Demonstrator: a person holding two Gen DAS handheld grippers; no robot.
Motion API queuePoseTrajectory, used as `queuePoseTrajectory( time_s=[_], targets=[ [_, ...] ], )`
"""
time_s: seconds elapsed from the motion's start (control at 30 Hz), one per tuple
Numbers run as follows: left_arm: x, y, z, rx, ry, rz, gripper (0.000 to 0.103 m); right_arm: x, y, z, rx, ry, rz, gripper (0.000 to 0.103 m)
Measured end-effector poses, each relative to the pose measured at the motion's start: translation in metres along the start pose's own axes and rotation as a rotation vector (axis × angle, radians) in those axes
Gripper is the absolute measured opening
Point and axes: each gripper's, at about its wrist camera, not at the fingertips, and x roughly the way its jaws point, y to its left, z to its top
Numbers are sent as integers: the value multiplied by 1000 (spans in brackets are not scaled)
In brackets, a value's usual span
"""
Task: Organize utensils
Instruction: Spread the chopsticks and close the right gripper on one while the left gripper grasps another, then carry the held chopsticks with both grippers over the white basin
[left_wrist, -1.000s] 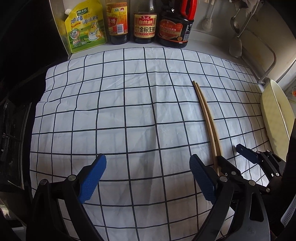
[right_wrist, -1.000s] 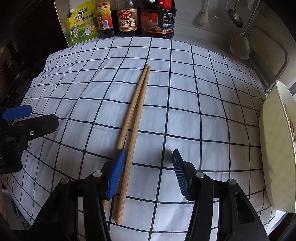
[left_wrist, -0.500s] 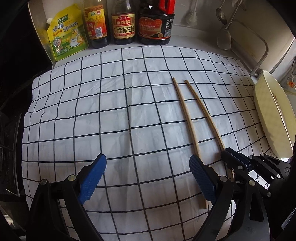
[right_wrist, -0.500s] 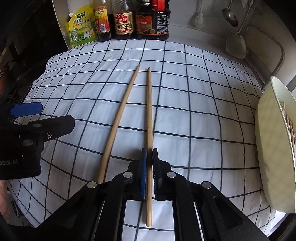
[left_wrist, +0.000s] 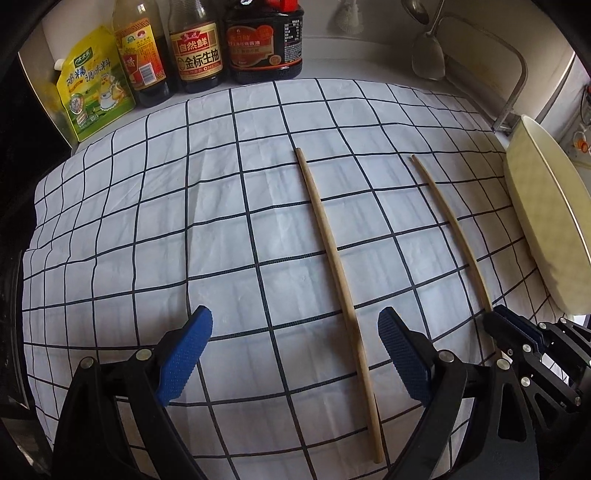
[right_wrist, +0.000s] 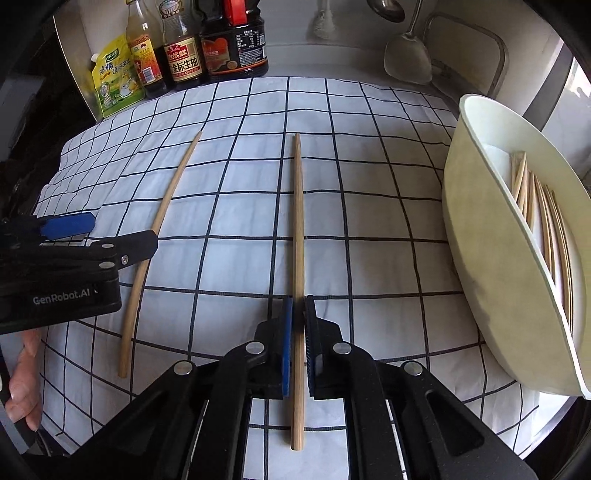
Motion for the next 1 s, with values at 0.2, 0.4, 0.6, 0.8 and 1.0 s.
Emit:
queuePoseTrajectory(
  time_s=[0.2,0.4,0.6,0.8,1.0],
  targets=[
    [8,-4,-3,12,3,41,90,1,-3,0,10,-2,-18,32],
    [10,-3,-6,-6,-23,50,94,3,3,4,-15,-11,-37,33],
    [3,-11,-8,11,-41,13,68,7,5,8,-38,-19,-32,32],
    [-2,-28,-6,72,-31,-19,16,6,6,7,-52,-8,-20,7],
    [-1,-23,-4,54,7,-42,7,2,-2,4,-5,18,24,6]
  ],
)
